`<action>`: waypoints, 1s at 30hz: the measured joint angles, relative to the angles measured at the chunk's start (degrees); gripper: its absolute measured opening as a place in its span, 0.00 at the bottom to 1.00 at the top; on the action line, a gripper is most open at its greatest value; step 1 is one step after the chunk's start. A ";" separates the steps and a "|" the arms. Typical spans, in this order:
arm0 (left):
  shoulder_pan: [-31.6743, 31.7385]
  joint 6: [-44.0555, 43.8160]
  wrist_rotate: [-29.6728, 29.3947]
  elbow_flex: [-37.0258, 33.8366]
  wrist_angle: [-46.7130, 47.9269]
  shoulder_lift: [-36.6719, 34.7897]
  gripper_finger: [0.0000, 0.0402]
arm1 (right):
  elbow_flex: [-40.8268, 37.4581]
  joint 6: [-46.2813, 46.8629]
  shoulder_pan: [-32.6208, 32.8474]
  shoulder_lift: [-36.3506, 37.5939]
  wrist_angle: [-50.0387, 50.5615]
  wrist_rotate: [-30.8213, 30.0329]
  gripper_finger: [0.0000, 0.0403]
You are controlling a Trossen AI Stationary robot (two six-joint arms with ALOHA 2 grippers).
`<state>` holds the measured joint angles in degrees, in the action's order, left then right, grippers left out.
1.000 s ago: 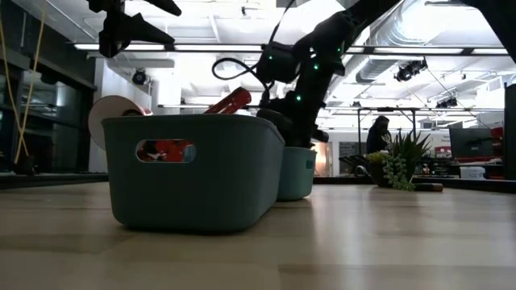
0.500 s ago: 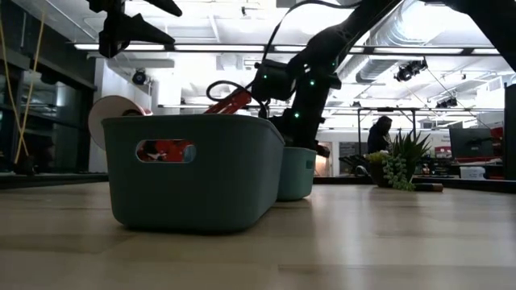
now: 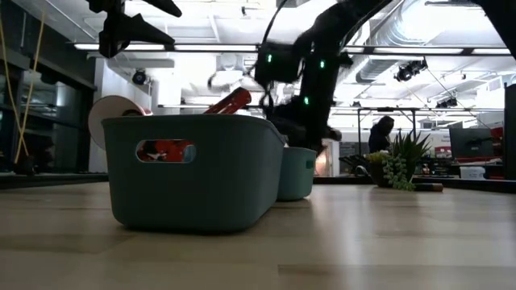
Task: Sort batteries
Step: Put the black battery into the light blue bin
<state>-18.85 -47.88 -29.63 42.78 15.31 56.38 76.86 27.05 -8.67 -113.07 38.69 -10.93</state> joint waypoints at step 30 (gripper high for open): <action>0.01 0.14 0.59 0.00 0.36 0.00 0.49 | 0.37 -6.68 -0.37 -4.42 -7.11 5.35 0.44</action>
<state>-18.84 -47.74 -29.04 42.78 15.68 56.38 77.23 20.37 -9.03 -117.49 31.58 -5.57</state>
